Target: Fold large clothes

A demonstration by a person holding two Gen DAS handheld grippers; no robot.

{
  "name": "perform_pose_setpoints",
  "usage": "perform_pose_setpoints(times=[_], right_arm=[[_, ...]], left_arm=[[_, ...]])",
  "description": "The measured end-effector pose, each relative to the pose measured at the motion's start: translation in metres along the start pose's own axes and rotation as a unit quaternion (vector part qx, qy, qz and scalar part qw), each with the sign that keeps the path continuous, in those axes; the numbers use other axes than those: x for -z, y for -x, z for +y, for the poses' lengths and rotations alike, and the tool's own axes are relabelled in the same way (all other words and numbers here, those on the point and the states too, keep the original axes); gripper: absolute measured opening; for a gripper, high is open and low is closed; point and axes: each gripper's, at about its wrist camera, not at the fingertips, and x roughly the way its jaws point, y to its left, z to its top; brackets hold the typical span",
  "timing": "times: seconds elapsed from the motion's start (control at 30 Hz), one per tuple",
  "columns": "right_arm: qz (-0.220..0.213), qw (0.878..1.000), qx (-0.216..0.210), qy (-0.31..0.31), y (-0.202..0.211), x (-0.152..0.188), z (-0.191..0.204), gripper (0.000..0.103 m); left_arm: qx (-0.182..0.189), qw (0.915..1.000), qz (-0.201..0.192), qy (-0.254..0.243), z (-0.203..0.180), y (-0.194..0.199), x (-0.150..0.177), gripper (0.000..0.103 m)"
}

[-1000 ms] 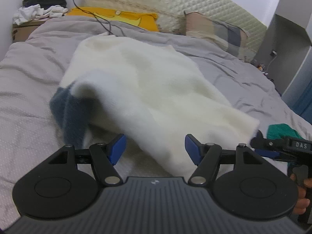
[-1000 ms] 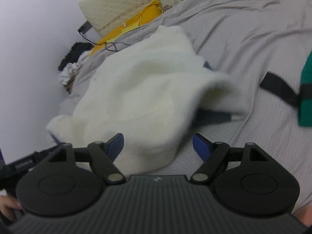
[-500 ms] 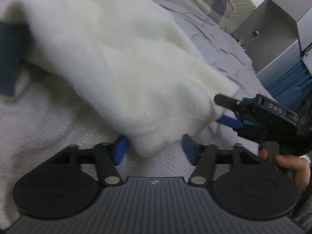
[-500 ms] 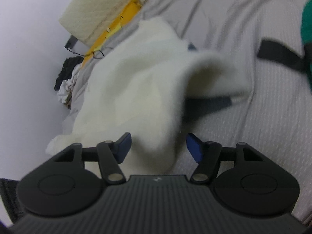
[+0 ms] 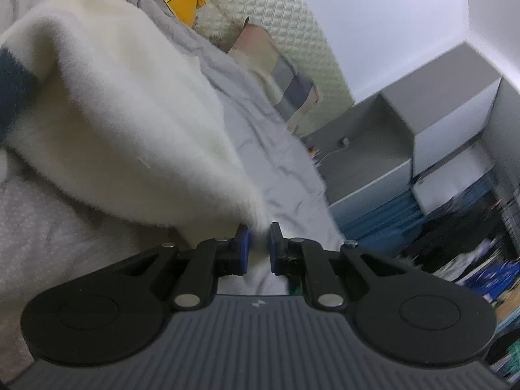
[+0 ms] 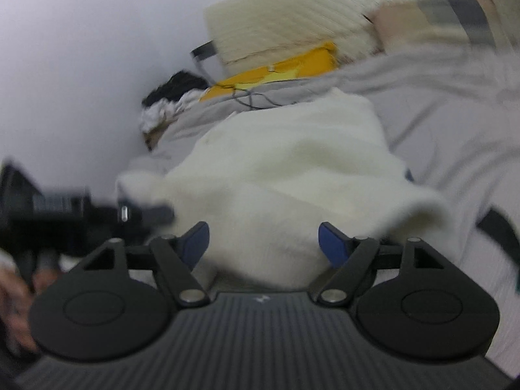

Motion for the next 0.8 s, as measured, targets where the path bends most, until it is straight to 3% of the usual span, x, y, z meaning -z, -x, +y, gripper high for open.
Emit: perform_pose_setpoints(times=[0.13, 0.33, 0.43, 0.6, 0.7, 0.8], right_arm=[[0.008, 0.997, 0.015, 0.075, -0.006, 0.007, 0.023, 0.076], [0.001, 0.974, 0.145, 0.176, -0.036, 0.020, 0.038, 0.076], [-0.036, 0.972, 0.182, 0.142, -0.036, 0.015, 0.024, 0.076], [-0.105, 0.973, 0.203, 0.031, -0.012, 0.001, -0.009, 0.076], [-0.095, 0.976, 0.194, -0.024, -0.009, 0.002, -0.026, 0.075], [-0.071, 0.978, 0.192, -0.040, -0.017, 0.007, -0.036, 0.073]], left_arm=[[0.029, 0.9992, -0.016, 0.023, 0.004, 0.007, -0.004, 0.014], [0.047, 0.9979, -0.028, 0.035, 0.009, 0.007, -0.010, 0.013], [0.050, 0.9977, -0.034, 0.032, 0.007, 0.011, -0.011, 0.012], [0.050, 0.9979, -0.034, 0.024, 0.003, 0.015, -0.008, 0.012], [0.049, 0.9980, -0.034, 0.020, -0.001, 0.015, -0.008, 0.012], [0.053, 0.9972, -0.049, 0.019, -0.004, 0.020, -0.007, 0.012]])
